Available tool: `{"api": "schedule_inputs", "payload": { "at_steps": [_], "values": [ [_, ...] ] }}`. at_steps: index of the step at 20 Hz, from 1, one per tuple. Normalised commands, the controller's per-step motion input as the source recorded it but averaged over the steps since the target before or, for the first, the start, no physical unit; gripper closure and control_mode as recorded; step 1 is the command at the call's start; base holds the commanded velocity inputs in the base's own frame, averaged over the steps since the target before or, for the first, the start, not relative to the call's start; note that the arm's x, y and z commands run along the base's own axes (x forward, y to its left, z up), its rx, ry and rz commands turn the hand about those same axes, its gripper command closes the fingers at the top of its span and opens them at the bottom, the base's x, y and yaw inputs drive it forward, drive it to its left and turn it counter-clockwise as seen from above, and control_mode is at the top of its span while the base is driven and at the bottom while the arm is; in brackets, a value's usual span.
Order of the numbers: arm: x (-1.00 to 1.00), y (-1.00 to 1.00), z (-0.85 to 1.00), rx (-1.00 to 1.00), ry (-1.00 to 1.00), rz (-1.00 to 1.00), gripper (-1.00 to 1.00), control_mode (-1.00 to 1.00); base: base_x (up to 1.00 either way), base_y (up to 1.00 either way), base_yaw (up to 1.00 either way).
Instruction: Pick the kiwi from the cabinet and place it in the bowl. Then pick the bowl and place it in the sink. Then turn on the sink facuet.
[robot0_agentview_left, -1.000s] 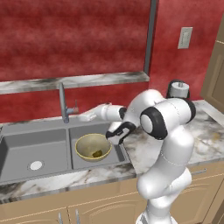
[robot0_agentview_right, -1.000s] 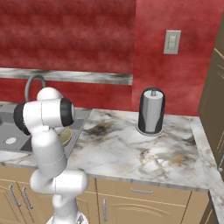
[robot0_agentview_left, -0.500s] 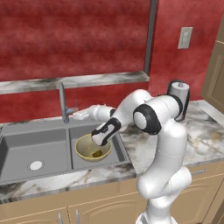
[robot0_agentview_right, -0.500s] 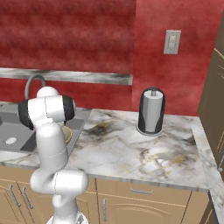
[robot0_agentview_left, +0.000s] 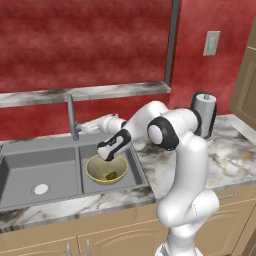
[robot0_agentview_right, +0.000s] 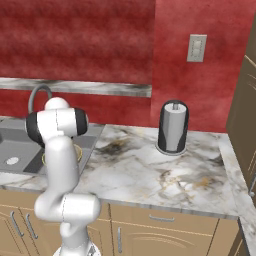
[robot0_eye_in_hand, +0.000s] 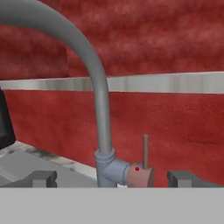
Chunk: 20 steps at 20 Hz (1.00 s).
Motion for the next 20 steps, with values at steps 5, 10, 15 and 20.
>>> {"api": "schedule_inputs", "payload": {
  "at_steps": [5,10,15,20],
  "values": [
    [0.47,-0.05,-0.31,0.00,-0.08,0.02,-1.00,-1.00,0.00,0.00,0.00],
    [0.39,-0.02,-0.28,0.00,-0.07,0.02,-1.00,-1.00,0.00,0.00,0.00],
    [0.34,-0.04,-0.20,0.00,-0.08,0.00,-1.00,-1.00,0.00,0.00,0.00],
    [0.32,0.00,-0.15,0.00,-0.07,0.00,-1.00,-1.00,0.00,0.00,0.00]
  ]
}}
